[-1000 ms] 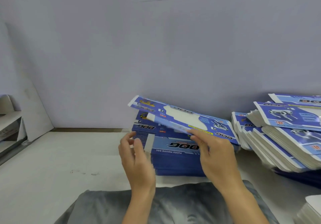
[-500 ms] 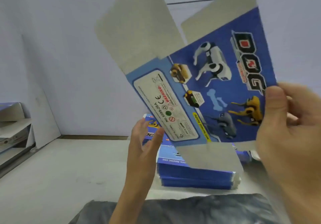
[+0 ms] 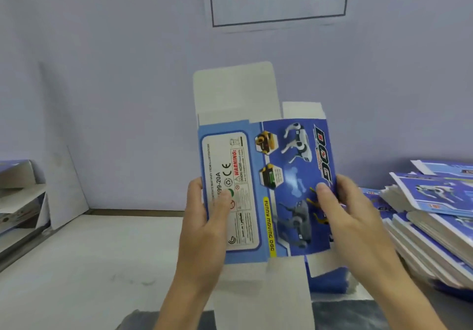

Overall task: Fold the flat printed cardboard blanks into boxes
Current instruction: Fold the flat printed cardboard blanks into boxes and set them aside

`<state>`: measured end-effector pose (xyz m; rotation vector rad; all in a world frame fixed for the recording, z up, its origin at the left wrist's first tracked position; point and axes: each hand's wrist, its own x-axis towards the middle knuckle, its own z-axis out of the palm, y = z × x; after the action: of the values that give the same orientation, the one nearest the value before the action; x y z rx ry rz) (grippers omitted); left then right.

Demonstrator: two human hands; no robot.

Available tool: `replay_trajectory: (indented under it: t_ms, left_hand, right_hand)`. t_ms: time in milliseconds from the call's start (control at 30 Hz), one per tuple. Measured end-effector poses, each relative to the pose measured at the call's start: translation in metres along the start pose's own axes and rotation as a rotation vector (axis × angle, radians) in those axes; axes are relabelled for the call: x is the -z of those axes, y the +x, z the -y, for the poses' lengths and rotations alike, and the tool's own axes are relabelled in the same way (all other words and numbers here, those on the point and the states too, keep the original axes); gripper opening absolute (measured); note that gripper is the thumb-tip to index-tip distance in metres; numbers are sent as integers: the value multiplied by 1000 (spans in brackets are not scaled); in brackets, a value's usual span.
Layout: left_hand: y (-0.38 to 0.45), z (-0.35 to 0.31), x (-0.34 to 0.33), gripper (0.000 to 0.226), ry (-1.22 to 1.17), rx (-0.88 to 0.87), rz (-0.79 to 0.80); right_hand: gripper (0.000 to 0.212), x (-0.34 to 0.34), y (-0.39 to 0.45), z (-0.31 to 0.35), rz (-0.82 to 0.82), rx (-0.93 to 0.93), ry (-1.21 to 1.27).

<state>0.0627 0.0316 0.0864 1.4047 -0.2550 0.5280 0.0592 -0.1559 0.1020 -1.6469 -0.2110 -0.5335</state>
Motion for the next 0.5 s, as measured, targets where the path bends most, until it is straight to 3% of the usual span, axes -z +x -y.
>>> replay_trajectory:
  t_ms: [133, 233, 367, 500]
  left_hand:
    - [0, 5, -7, 50, 42, 25, 64]
    - [0, 5, -8, 81, 262, -5, -61]
    - [-1, -11, -6, 105, 436, -229, -233]
    - [1, -32, 4, 96, 479, -325, -152]
  right_hand:
    - [23, -6, -3, 4, -56, 48, 70]
    - [19, -1, -3, 10, -84, 108, 129]
    - [24, 1, -7, 21, 188, 97, 116]
    - [38, -2, -13, 31, 356, 159, 13]
